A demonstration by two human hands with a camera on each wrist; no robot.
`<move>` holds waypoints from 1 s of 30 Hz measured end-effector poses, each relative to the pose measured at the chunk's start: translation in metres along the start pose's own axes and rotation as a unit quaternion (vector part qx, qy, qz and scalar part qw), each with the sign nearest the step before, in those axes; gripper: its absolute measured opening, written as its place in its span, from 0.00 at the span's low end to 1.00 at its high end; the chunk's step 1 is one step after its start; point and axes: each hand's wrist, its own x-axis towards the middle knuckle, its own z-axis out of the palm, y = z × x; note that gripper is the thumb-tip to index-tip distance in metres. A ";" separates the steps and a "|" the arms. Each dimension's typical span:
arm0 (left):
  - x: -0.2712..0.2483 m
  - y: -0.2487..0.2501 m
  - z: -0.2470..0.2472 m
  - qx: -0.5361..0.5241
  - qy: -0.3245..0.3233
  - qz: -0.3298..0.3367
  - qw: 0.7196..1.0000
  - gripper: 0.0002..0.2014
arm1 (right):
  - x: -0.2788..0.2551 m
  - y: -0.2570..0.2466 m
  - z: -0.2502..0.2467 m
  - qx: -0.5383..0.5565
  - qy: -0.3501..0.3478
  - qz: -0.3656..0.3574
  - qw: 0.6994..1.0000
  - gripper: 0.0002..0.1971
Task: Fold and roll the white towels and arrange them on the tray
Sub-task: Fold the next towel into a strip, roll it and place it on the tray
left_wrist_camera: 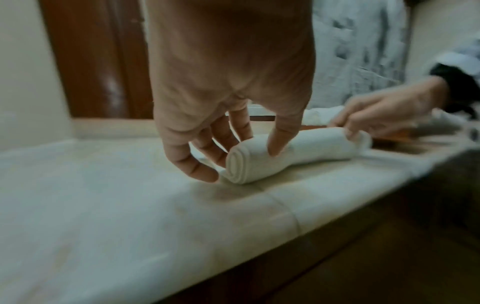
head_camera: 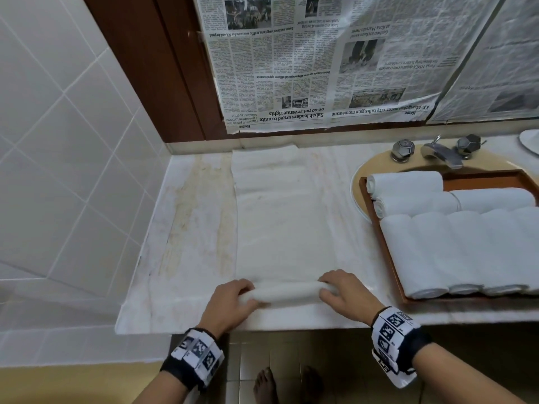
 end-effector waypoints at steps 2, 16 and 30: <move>0.002 -0.004 -0.008 -0.073 -0.021 -0.032 0.997 0.09 | -0.002 0.000 -0.001 0.061 0.012 0.023 0.998 0.09; -0.003 0.008 0.028 0.073 0.157 0.048 0.984 0.10 | 0.002 0.000 0.003 -0.141 0.021 -0.075 0.987 0.23; 0.001 -0.003 0.015 0.132 0.046 0.055 0.989 0.18 | 0.013 -0.002 -0.011 -0.034 -0.084 -0.031 0.995 0.16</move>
